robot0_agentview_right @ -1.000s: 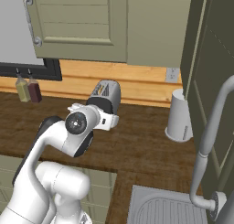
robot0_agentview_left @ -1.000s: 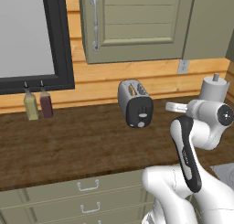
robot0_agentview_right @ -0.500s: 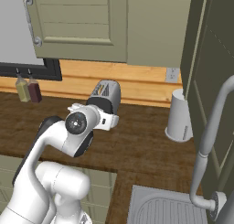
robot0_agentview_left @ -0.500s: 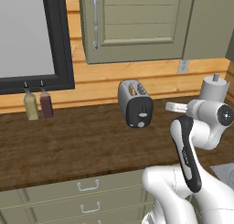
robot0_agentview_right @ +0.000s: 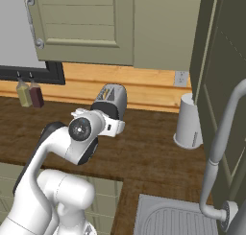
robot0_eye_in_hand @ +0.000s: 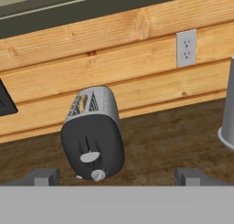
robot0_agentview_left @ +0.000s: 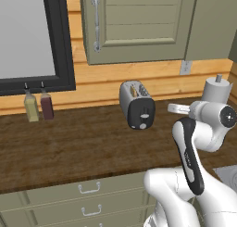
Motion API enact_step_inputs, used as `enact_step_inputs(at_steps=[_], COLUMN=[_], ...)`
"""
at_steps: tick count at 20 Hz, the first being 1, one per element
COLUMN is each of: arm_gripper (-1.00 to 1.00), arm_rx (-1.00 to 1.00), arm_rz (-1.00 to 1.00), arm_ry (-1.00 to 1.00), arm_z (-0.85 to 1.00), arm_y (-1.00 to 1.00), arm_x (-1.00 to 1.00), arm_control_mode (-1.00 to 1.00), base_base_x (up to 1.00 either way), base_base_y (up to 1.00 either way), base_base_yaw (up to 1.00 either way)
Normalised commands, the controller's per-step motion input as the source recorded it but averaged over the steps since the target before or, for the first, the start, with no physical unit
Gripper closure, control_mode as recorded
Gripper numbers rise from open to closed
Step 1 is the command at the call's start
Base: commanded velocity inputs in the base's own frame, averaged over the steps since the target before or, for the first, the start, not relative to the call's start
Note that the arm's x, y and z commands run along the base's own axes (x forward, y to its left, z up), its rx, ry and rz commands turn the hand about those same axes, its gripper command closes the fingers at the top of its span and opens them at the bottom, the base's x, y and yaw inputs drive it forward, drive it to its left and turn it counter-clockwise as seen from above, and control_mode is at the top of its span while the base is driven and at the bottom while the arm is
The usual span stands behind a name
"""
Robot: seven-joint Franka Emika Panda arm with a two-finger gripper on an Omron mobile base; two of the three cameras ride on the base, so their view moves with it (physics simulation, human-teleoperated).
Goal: Start the toaster. Once the lever pops up, take the bread to the plate on the dining counter.
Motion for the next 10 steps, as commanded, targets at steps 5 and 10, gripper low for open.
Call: enact_step_inputs(at_steps=[5, 10], arm_gripper=[-1.0, -1.0], arm_rx=[0.0, 0.0], arm_rz=[0.0, 0.0], arm_ry=[0.0, 0.0], arm_z=[0.0, 0.0], arm_y=[0.0, 0.0], arm_x=[0.0, 0.0], arm_control_mode=[-1.0, -1.0], base_base_x=[0.0, 0.0], base_base_y=[0.0, 0.0], base_base_yaw=[0.0, 0.0])
